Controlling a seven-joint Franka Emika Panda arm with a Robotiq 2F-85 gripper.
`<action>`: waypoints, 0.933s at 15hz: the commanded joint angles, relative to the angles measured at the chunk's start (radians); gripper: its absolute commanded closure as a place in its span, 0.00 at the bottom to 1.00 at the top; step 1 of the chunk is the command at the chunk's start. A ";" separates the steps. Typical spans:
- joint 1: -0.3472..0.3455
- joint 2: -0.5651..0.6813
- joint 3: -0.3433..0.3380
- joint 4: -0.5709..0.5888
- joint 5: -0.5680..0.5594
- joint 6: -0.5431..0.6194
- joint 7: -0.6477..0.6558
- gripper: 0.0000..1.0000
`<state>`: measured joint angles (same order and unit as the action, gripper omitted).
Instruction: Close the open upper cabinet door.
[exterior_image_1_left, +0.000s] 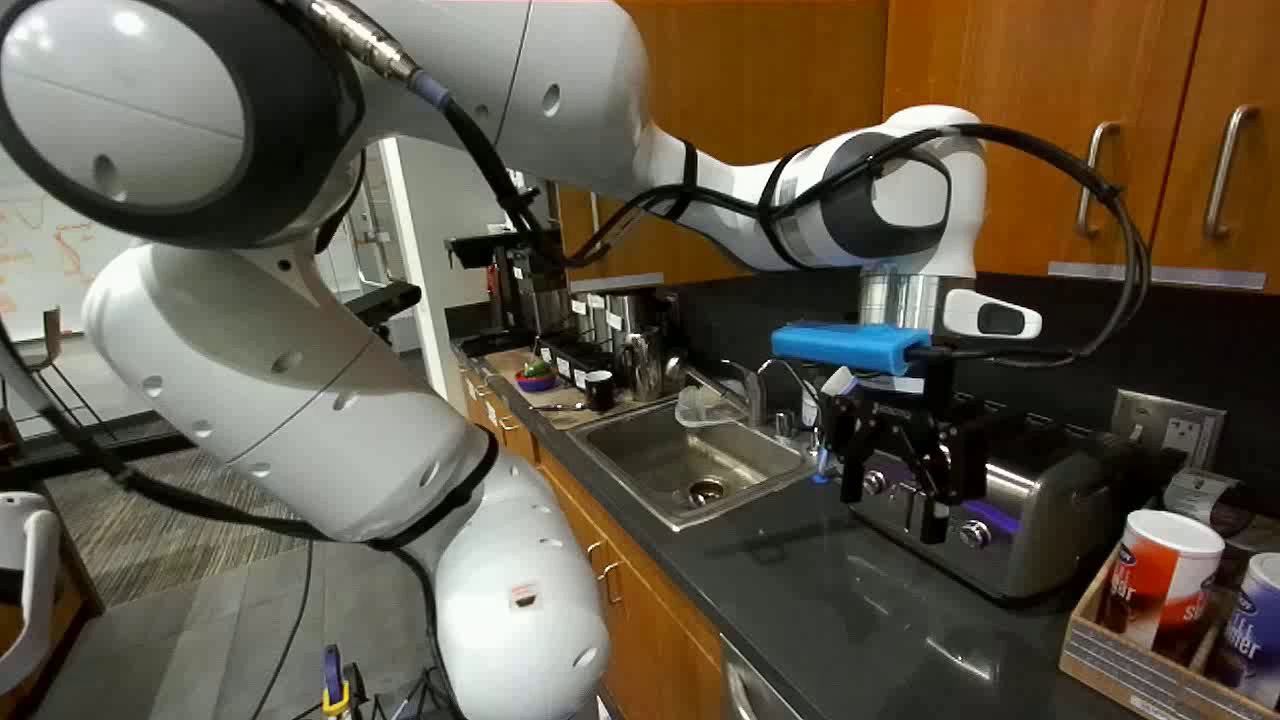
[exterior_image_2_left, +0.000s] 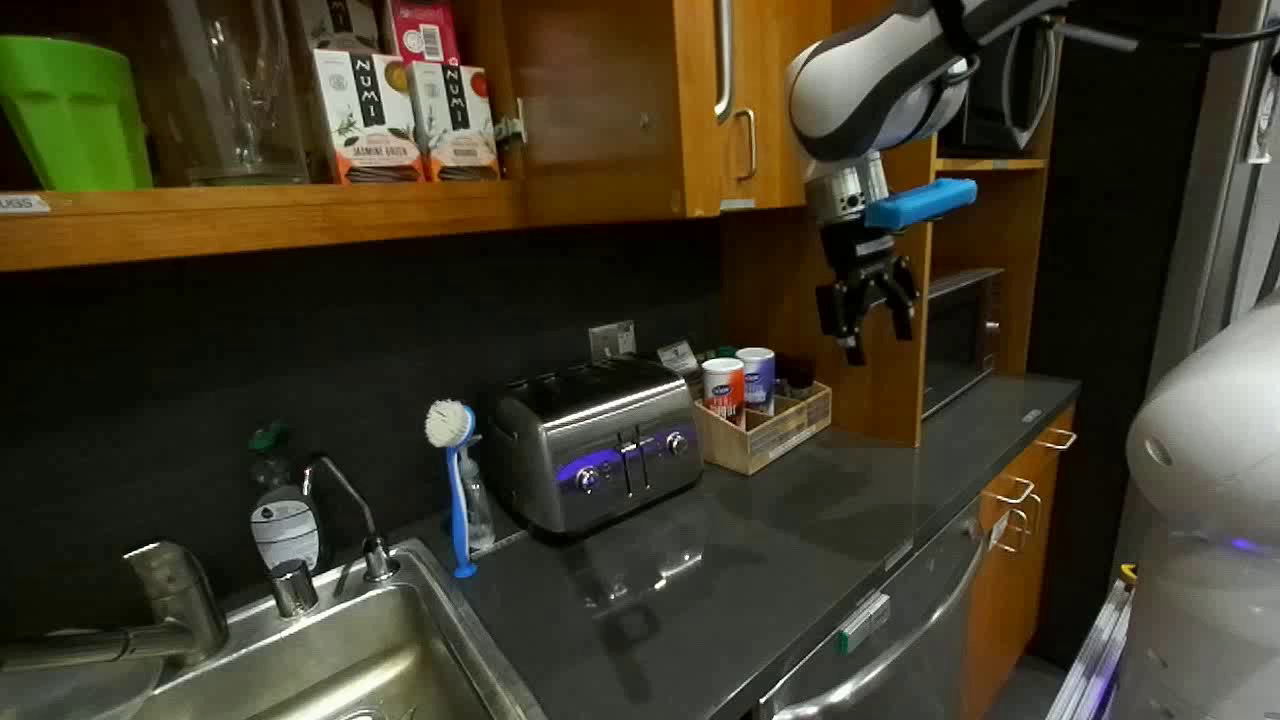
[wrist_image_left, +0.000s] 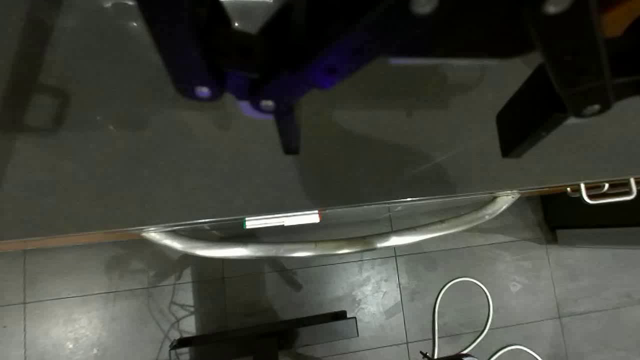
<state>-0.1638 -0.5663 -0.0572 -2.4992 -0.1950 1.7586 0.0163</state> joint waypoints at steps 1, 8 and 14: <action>0.014 0.000 -0.012 0.002 -0.005 -0.002 0.006 0.00; 0.014 0.000 -0.012 0.002 -0.005 -0.001 0.006 0.00; 0.021 -0.034 -0.020 0.001 0.021 -0.007 -0.003 0.00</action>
<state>-0.1617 -0.5671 -0.0602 -2.4992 -0.1929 1.7601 0.0162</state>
